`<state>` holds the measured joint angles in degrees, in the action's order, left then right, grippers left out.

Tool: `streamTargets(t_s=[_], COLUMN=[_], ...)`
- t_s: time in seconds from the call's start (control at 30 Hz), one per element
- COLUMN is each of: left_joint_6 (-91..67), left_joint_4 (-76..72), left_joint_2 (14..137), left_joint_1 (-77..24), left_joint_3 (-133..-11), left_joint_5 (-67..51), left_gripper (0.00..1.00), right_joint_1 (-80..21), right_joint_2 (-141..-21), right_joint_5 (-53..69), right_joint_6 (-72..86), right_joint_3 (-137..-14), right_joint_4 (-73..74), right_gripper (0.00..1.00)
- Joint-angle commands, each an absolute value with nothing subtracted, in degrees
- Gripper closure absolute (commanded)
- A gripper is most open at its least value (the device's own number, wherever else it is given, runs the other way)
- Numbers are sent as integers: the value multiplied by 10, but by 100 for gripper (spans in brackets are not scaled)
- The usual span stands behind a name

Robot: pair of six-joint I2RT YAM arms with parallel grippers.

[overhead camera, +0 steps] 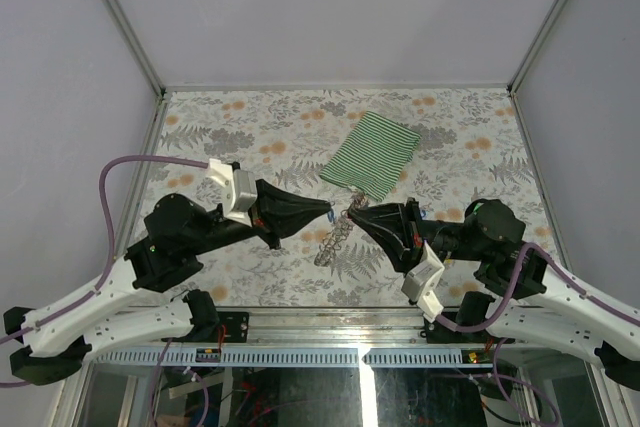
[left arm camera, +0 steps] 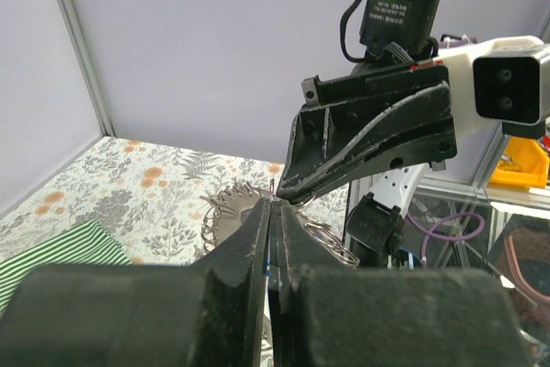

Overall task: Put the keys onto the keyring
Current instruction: Insert the key onto the keyring.

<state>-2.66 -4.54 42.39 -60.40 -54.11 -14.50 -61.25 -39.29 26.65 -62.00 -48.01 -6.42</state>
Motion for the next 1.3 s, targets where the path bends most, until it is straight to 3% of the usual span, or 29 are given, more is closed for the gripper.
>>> streamTargets(t_s=[0.0, 0.53, 0.67, 1.0, 1.27], left_joint_6=[7, 39, 44, 52, 39], left_joint_4=[-30, -7, -5, -3, 17], left_joint_2=[424, 451, 450, 446, 446], left_joint_1=[-606, -606, -606, -606, -591], left_joint_3=[-561, -583, -585, -584, -585], left_joint_5=[-169, -187, -181, -184, -157], left_gripper=[100, 100, 100, 100, 100], right_joint_1=[-617, -617, -618, -618, -616], right_joint_2=[-379, -356, -360, -430, -487], right_joint_5=[280, 286, 270, 232, 209], right_joint_6=[-668, -629, -485, -151, -88], right_joint_3=[-497, -493, -512, -668, -728], right_joint_4=[-98, -81, -89, 69, 146], right_gripper=[100, 100, 99, 98, 100])
